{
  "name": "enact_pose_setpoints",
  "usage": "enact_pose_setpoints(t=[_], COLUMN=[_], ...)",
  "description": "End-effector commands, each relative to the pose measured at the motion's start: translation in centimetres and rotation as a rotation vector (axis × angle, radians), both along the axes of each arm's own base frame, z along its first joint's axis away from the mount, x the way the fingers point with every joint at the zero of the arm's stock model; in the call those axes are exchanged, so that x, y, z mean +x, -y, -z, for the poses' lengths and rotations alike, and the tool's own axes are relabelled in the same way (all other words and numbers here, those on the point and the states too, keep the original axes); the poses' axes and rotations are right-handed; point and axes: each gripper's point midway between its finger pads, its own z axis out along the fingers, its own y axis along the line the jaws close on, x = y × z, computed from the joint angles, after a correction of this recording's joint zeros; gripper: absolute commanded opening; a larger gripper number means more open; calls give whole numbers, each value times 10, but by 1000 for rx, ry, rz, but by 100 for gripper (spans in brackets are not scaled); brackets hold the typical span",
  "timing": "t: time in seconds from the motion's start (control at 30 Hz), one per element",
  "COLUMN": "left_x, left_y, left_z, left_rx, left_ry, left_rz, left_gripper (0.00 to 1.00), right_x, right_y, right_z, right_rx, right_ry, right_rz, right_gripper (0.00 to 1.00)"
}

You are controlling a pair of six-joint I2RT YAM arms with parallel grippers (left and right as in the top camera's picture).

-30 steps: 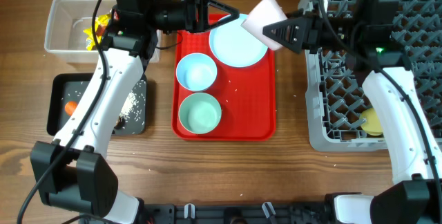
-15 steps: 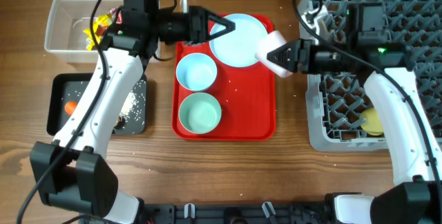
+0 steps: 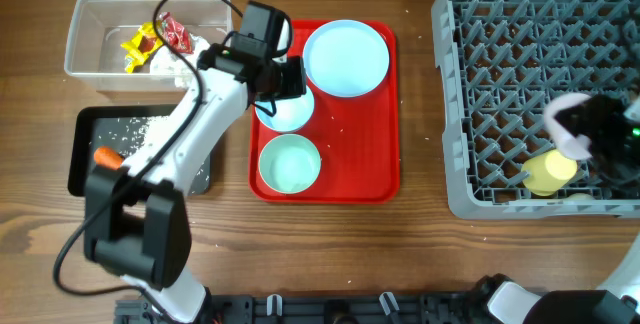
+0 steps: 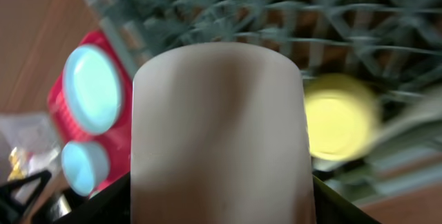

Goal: Sort waste into correct bins and load items into the dishwasher rack
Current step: 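Place the pink cup in the dish rack with the right gripper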

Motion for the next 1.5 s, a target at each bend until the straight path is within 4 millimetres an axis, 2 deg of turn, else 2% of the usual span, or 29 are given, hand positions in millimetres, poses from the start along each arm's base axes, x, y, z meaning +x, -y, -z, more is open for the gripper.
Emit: enact_pose_setpoints(t=[0.0, 0.13, 0.27, 0.4, 0.63, 0.83, 0.97, 1.4, 1.43, 1.47], left_x=[-1, 3, 4, 4, 4, 3, 3, 3, 3, 3], left_y=[-7, -22, -23, -23, -24, -27, -27, -27, -27, -27], left_z=[33, 44, 44, 44, 44, 45, 45, 45, 45, 45], left_rx=[69, 155, 161, 161, 168, 180, 180, 181, 181, 181], left_ry=[-52, -48, -46, -45, -44, -47, -48, -50, -50, -50], left_rz=[-2, -37, -40, -41, -43, -47, -47, -47, -47, -46], left_gripper=[20, 20, 20, 20, 20, 19, 19, 19, 19, 19], right_x=[-15, -25, -33, -45, -48, -44, -52, -52, -51, -51], right_y=[32, 55, 69, 87, 97, 108, 115, 120, 120, 120], right_z=[-6, 5, 20, 40, 71, 86, 97, 107, 107, 107], right_rx=[-81, -107, -111, -43, 43, 44, 17, 3, 2, 2], right_ry=[-6, -63, -140, -199, -275, -292, -355, -362, -362, -362], right_rz=[72, 148, 191, 269, 286, 289, 300, 303, 302, 302], right_gripper=[56, 56, 56, 56, 56, 56, 56, 57, 58, 66])
